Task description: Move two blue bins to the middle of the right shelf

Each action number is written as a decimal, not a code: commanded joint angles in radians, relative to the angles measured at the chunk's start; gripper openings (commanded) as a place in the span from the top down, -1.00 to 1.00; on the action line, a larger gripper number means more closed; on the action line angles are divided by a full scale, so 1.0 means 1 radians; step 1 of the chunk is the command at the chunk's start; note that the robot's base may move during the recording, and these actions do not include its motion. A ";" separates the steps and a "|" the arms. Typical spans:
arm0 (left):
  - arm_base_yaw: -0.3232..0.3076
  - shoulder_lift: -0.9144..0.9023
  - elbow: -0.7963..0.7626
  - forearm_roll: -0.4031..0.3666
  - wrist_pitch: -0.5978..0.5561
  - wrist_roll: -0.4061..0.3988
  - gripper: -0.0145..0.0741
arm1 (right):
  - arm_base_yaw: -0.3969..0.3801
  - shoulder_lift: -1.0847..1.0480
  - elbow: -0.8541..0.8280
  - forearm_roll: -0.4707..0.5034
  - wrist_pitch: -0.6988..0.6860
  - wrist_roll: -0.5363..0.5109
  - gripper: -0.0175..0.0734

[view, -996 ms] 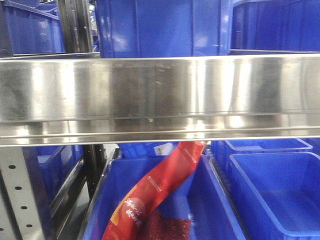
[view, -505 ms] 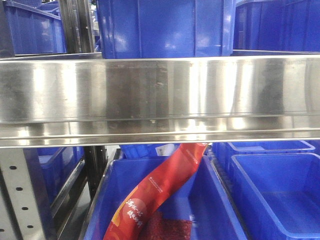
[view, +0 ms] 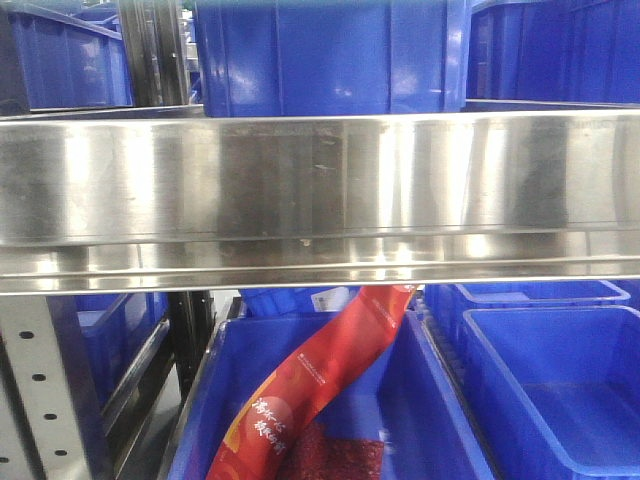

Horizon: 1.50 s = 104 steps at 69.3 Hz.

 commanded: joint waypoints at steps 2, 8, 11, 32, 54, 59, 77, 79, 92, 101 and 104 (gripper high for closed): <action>-0.013 0.039 -0.012 -0.045 -0.052 -0.001 0.92 | -0.030 0.038 -0.016 0.024 -0.077 0.000 0.97; -0.013 0.086 -0.012 -0.048 -0.051 -0.001 0.92 | -0.056 0.084 -0.016 0.041 -0.075 0.000 0.97; -0.013 0.104 -0.012 -0.048 -0.057 -0.001 0.92 | -0.061 0.101 -0.016 0.060 -0.075 0.000 0.97; -0.013 0.184 -0.012 -0.044 -0.070 -0.001 0.91 | -0.067 0.196 -0.016 0.070 -0.092 0.000 0.94; -0.010 0.193 -0.026 0.022 -0.081 -0.056 -0.10 | -0.067 0.202 -0.018 0.047 -0.093 0.000 0.01; -0.010 0.193 -0.041 0.046 -0.081 -0.059 -0.23 | -0.067 0.202 -0.022 0.030 -0.084 0.000 -0.11; -0.010 0.187 -0.057 0.060 -0.062 -0.059 -0.26 | -0.067 0.182 -0.022 0.021 -0.077 0.000 -0.23; -0.010 0.181 -0.057 0.060 -0.056 -0.059 -0.26 | -0.067 0.174 -0.022 0.019 -0.077 0.000 -0.22; -0.012 0.145 -0.057 0.060 -0.045 -0.059 -0.02 | -0.067 0.119 -0.022 0.020 -0.070 -0.001 0.02; -0.012 0.132 -0.057 0.045 -0.036 -0.050 0.55 | -0.067 0.098 -0.022 0.020 -0.070 -0.001 0.64; -0.012 0.130 -0.057 0.045 -0.032 -0.047 0.73 | -0.067 0.095 -0.022 0.020 -0.065 -0.001 0.83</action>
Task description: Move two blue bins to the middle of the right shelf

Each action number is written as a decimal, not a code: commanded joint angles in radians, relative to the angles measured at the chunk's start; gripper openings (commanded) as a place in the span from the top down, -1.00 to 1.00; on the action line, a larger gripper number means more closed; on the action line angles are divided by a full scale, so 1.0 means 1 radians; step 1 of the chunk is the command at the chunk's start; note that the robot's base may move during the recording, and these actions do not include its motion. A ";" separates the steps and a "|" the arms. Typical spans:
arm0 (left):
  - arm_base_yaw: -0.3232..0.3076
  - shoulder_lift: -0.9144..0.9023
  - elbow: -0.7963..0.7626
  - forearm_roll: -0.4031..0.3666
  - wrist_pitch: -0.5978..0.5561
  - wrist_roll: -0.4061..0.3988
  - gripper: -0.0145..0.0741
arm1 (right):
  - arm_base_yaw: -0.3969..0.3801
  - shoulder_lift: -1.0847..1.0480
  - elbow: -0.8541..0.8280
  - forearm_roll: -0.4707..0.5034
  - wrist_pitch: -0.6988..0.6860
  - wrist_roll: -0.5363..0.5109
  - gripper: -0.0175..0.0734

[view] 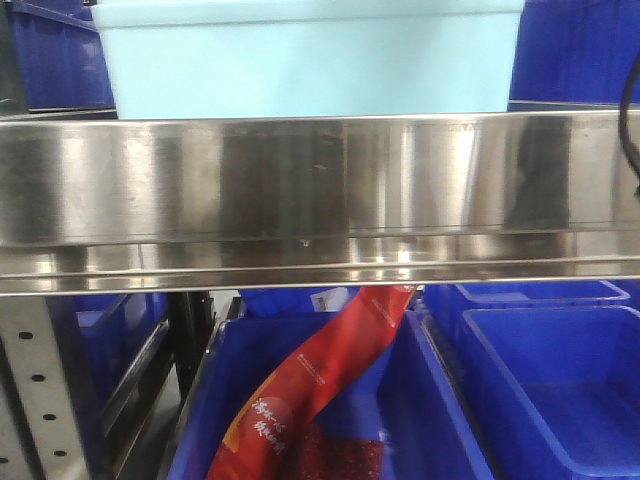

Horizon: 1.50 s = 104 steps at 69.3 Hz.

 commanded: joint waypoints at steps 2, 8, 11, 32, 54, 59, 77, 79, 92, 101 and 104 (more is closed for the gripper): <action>-0.006 -0.017 -0.008 -0.006 0.011 0.001 0.89 | 0.000 -0.018 -0.009 -0.015 0.016 -0.002 0.98; -0.006 -0.017 -0.008 -0.026 0.027 0.059 0.92 | 0.000 -0.019 -0.005 -0.015 0.044 -0.002 0.97; -0.006 -0.019 -0.008 -0.059 0.029 0.096 0.92 | 0.000 -0.030 0.012 -0.015 0.038 -0.002 0.97; -0.011 -0.175 0.258 -0.257 -0.318 0.133 0.92 | 0.025 -0.276 0.429 -0.038 -0.404 -0.022 0.97; -0.013 -0.498 0.787 -0.213 -0.788 0.134 0.92 | 0.025 -0.556 0.845 -0.156 -0.787 -0.023 0.97; -0.013 -0.588 0.923 -0.185 -0.932 0.134 0.92 | 0.025 -0.620 0.950 -0.203 -0.885 -0.025 0.97; -0.011 -0.829 1.251 -0.126 -1.125 0.134 0.92 | 0.031 -0.804 1.149 -0.192 -0.889 -0.025 0.97; -0.011 -0.854 1.264 -0.126 -1.119 0.134 0.92 | 0.031 -0.828 1.158 -0.184 -0.877 -0.025 0.97; -0.011 -1.014 1.284 -0.126 -1.024 0.134 0.92 | 0.031 -0.969 1.169 -0.177 -0.833 -0.025 0.97; -0.011 -1.087 1.284 -0.126 -1.026 0.134 0.92 | 0.031 -1.033 1.169 -0.177 -0.842 -0.025 0.97; -0.011 -1.103 1.284 -0.126 -1.026 0.134 0.92 | 0.031 -1.043 1.169 -0.177 -0.847 -0.025 0.97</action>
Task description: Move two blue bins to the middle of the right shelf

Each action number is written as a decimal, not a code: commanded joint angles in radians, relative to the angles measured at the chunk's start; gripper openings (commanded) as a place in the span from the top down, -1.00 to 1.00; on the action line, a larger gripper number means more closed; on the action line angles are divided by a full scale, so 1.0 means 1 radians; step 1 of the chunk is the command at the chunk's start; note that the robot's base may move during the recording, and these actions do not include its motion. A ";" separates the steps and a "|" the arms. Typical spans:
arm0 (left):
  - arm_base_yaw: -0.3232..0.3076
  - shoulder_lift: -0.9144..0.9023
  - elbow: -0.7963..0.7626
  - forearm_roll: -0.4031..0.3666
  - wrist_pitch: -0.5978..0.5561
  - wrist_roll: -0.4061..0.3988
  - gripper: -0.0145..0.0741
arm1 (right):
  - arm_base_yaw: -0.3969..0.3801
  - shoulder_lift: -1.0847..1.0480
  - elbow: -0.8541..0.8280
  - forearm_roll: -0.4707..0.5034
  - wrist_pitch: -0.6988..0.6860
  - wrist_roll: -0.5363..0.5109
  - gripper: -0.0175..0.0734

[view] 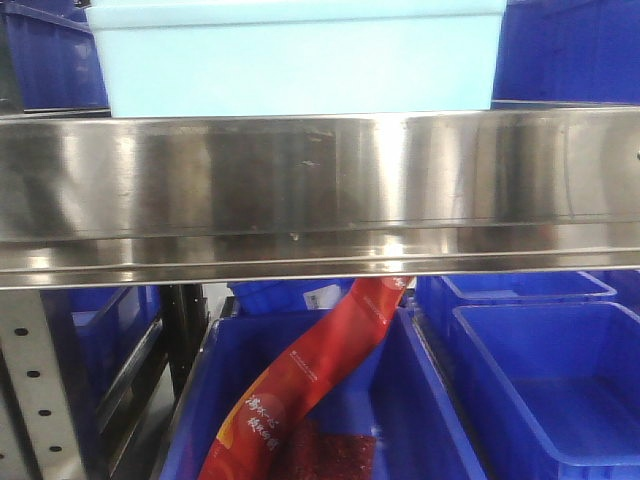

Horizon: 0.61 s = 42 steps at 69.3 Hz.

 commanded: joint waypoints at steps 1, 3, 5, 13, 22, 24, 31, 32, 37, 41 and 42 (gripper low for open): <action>-0.005 -0.035 0.000 0.006 -0.012 0.002 0.92 | 0.000 -0.032 0.002 0.005 -0.024 -0.007 0.97; -0.005 -0.043 0.000 0.006 -0.012 0.002 0.92 | 0.000 -0.037 0.002 0.005 -0.026 -0.007 0.97; -0.005 -0.047 0.000 0.006 -0.012 0.002 0.92 | 0.000 -0.042 0.002 0.005 -0.032 -0.007 0.97; -0.005 -0.051 0.000 0.006 -0.010 0.002 0.92 | 0.000 -0.042 0.002 0.005 -0.045 -0.007 0.97; -0.005 -0.051 0.000 0.006 -0.010 0.002 0.92 | 0.000 -0.042 0.002 0.005 -0.056 -0.007 0.97; -0.005 -0.051 0.000 0.006 -0.010 0.002 0.92 | 0.000 -0.042 0.002 0.005 -0.056 -0.007 0.97; -0.005 -0.051 0.000 0.006 -0.010 0.002 0.92 | -0.010 -0.050 0.026 0.023 -0.053 -0.007 0.97; -0.005 -0.051 0.000 0.006 -0.010 0.002 0.92 | -0.015 -0.053 0.032 0.026 -0.053 -0.007 0.97; -0.005 -0.051 0.000 0.006 -0.010 0.002 0.92 | -0.062 -0.086 0.086 0.073 -0.051 -0.065 0.97; -0.005 -0.051 0.000 0.006 -0.010 0.002 0.92 | -0.113 -0.126 0.141 0.155 -0.073 -0.220 0.97; -0.005 -0.051 0.000 0.006 -0.010 0.002 0.92 | -0.125 -0.136 0.160 0.178 -0.078 -0.258 0.97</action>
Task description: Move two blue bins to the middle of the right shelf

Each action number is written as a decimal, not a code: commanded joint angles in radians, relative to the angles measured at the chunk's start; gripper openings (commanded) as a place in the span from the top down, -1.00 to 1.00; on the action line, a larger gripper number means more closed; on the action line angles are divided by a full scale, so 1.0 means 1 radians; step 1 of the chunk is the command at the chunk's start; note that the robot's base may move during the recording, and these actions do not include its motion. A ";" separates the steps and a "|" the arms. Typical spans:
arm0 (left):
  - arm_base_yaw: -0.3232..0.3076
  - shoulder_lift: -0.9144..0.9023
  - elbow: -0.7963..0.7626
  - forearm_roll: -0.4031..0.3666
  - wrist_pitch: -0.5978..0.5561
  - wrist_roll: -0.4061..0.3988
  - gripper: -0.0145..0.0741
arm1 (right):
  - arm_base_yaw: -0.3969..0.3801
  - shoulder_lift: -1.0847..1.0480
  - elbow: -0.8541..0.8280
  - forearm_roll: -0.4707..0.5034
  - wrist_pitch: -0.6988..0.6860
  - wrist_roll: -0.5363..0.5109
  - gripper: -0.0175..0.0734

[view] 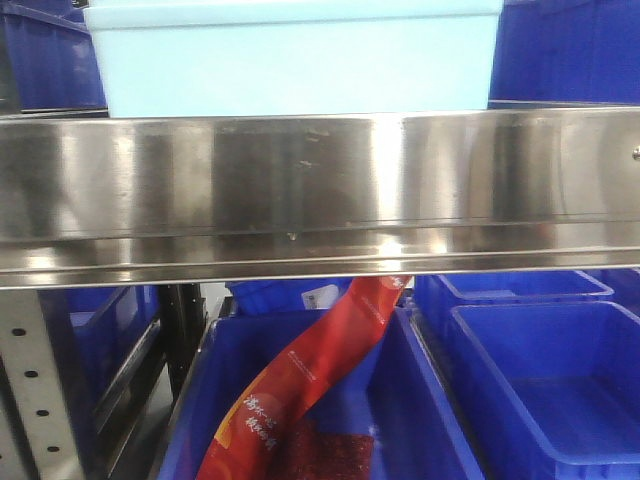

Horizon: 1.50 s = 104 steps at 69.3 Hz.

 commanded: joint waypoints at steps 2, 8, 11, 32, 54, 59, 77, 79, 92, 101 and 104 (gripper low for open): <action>-0.005 -0.006 0.000 0.006 -0.012 0.002 0.92 | -0.084 -0.074 0.093 0.151 -0.050 -0.250 0.97; -0.005 -0.006 0.000 0.006 -0.012 0.002 0.92 | -0.171 -0.157 0.181 0.243 -0.092 -0.334 0.97; -0.005 -0.006 0.000 0.006 -0.012 0.002 0.92 | -0.205 -0.194 0.230 0.249 -0.110 -0.334 0.97; -0.005 -0.006 0.000 0.006 -0.012 0.002 0.92 | -0.419 -0.483 0.521 0.265 -0.147 -0.334 0.97; -0.005 -0.006 0.000 0.006 -0.011 0.002 0.92 | -0.416 -0.559 0.578 0.265 -0.110 -0.334 0.97; -0.005 -0.006 0.000 0.006 -0.011 0.002 0.92 | -0.416 -0.559 0.578 0.265 -0.112 -0.334 0.97; -0.005 -0.006 0.000 0.006 -0.011 0.002 0.92 | -0.416 -0.559 0.578 0.265 -0.114 -0.334 0.97; -0.005 -0.006 0.000 0.006 -0.011 0.002 0.92 | -0.416 -0.559 0.578 0.265 -0.114 -0.334 0.97; -0.005 -0.006 0.000 0.006 -0.011 0.002 0.92 | -0.416 -0.559 0.578 0.265 -0.114 -0.334 0.97; -0.005 -0.006 0.000 0.008 -0.019 0.002 0.92 | -0.416 -0.559 0.578 0.265 -0.114 -0.334 0.97; 0.009 -0.012 0.005 0.011 -0.019 0.002 0.92 | -0.416 -0.559 0.578 0.265 -0.114 -0.334 0.97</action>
